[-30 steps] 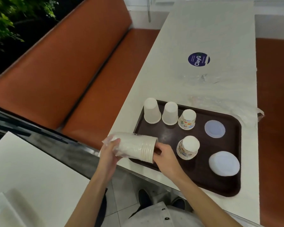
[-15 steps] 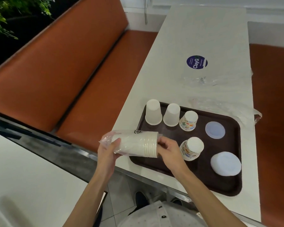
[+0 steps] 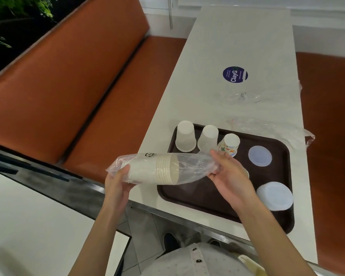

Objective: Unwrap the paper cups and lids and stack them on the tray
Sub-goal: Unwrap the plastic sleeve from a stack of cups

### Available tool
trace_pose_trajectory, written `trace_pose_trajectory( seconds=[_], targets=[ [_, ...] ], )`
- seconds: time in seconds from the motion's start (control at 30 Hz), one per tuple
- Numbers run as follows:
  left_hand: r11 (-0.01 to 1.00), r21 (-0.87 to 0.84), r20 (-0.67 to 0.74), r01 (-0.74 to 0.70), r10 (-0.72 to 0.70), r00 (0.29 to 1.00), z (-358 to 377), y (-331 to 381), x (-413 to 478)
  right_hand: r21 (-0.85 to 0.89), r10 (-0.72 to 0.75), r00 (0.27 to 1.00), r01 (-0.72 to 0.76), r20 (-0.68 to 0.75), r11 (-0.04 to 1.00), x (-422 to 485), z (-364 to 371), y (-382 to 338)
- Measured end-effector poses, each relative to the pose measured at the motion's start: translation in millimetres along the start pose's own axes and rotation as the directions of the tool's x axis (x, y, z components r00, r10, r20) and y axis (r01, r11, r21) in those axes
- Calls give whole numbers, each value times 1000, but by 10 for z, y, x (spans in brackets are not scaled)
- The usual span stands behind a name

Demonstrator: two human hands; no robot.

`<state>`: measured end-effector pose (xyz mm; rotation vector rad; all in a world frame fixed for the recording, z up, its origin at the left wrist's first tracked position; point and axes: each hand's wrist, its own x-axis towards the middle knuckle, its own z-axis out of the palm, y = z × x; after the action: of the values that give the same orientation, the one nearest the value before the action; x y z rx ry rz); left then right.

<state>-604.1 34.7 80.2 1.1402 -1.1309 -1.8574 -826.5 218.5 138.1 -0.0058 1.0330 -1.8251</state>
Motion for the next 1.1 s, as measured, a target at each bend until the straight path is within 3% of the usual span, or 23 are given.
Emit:
trace_pose_trajectory(
  seconds=[0.1,0.2,0.27,0.33,0.43,0.63,0.73,0.83,0.97,1.03,1.1],
  targets=[
    [999,4,-7,-34,34,999,-56,57,9,-276,33,998,-18,48,961,-55,5,-77],
    [999,-13,-33,-38,37,999,-157,132,20,-484,139,972,-30,191,875,-122,-47,-91],
    [998,-9,-39,-56,55,998,-238,218,26,-619,143,971,5,190,786,-159,-21,-82],
    [993,2,-29,-118,118,993,-297,327,18,-724,16,995,58,94,688,-145,-19,-45],
    [986,9,-1,-167,167,986,-323,405,-15,-752,-163,987,101,-9,652,-134,-7,19],
    [990,10,-27,-139,139,990,-304,439,7,-823,-402,906,326,133,464,-153,85,-21],
    [993,18,-8,-118,118,993,-353,422,37,-762,-441,872,431,213,483,-221,72,-64],
    [997,35,0,-74,74,997,-324,407,30,-744,-513,811,522,281,418,-303,95,-80],
    [996,45,61,-74,71,996,-279,362,5,-839,-441,877,378,190,391,-299,33,-121],
    [996,25,106,-83,80,991,-301,339,13,-826,-358,919,328,166,458,-324,-21,-105],
    [994,36,156,-99,93,983,-319,362,36,-744,-317,942,288,107,603,-368,-15,-65]
  ],
)
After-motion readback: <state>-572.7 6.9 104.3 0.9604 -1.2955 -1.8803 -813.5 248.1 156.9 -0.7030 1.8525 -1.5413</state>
